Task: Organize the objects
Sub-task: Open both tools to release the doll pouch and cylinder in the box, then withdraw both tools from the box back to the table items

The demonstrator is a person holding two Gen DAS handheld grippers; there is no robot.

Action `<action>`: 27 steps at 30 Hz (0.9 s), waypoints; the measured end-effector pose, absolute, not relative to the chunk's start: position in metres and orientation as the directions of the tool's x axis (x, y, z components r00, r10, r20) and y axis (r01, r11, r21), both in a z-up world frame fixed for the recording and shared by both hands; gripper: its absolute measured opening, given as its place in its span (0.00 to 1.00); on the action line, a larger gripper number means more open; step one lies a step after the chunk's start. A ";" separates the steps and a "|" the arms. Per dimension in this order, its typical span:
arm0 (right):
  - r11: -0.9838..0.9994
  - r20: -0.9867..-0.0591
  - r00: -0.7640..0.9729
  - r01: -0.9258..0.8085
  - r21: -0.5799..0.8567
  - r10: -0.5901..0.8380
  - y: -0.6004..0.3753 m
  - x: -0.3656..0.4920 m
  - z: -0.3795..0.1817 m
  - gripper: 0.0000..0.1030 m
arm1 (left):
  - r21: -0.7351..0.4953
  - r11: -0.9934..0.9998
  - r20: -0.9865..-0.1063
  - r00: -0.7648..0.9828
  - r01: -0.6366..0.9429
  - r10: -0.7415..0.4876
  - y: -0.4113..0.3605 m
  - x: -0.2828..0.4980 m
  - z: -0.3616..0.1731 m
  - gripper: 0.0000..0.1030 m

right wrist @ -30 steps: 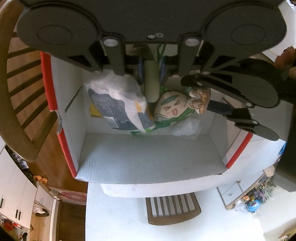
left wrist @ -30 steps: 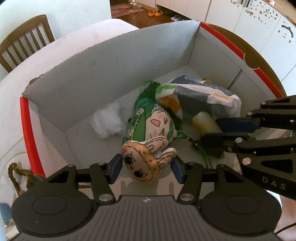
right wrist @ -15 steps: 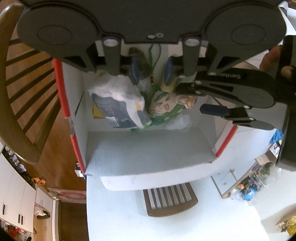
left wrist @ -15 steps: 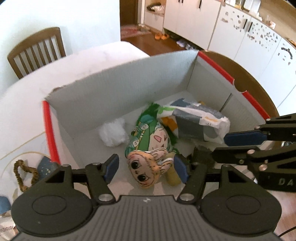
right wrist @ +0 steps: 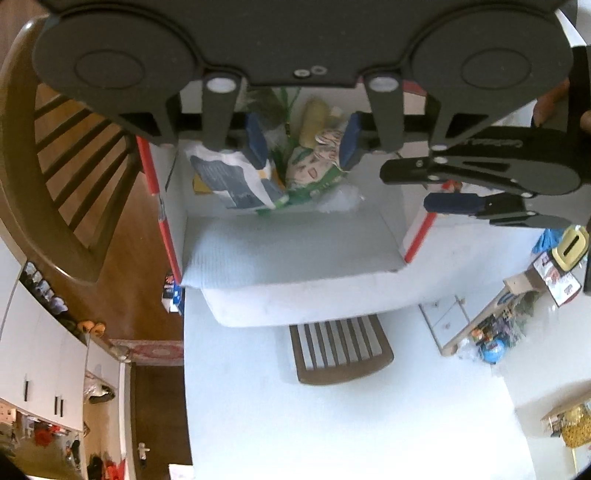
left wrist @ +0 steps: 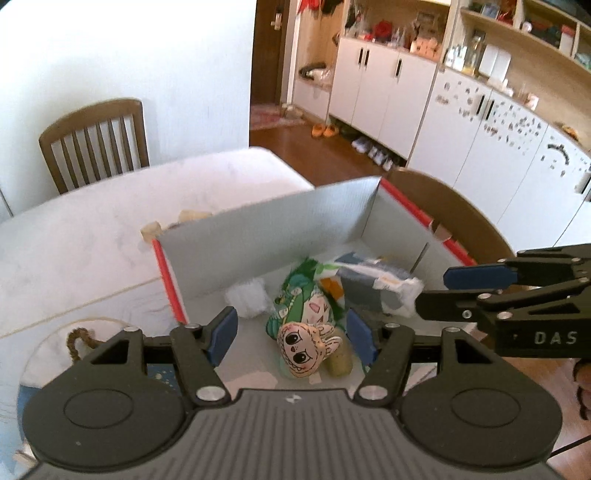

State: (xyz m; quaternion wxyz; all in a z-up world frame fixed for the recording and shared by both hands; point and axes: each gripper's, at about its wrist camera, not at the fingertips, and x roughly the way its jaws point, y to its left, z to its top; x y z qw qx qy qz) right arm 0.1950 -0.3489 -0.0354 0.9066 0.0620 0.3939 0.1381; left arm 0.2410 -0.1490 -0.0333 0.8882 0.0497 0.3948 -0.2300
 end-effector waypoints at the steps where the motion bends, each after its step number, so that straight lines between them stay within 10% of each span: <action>1: 0.955 -0.692 0.658 -0.198 0.220 0.296 -0.346 0.193 -0.033 0.45 | -0.097 0.888 -0.714 0.591 0.449 -0.376 -0.144 0.238 -0.029 0.63; 27: 0.963 -0.606 0.757 -0.118 0.243 0.246 -0.227 0.138 0.003 0.81 | -0.129 0.866 -0.629 0.636 0.482 -0.447 -0.011 0.195 0.016 0.83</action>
